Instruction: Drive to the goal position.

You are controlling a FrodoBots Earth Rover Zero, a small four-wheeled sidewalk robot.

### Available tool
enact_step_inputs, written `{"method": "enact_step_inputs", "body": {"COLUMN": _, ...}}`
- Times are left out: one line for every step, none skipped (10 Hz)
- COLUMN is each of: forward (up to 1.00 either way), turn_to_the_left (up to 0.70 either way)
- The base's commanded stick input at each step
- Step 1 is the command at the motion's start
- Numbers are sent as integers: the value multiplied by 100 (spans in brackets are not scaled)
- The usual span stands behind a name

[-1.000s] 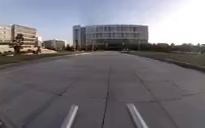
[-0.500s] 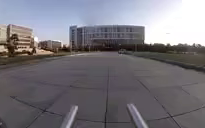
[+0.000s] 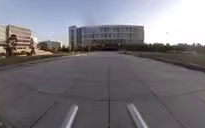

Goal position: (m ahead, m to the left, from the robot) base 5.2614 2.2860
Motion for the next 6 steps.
{"method": "enact_step_inputs", "body": {"forward": 70, "turn_to_the_left": 0}}
{"method": "enact_step_inputs", "body": {"forward": 70, "turn_to_the_left": 0}}
{"method": "enact_step_inputs", "body": {"forward": 70, "turn_to_the_left": 0}}
{"method": "enact_step_inputs", "body": {"forward": 70, "turn_to_the_left": 0}}
{"method": "enact_step_inputs", "body": {"forward": 70, "turn_to_the_left": 0}}
{"method": "enact_step_inputs", "body": {"forward": 70, "turn_to_the_left": 0}}
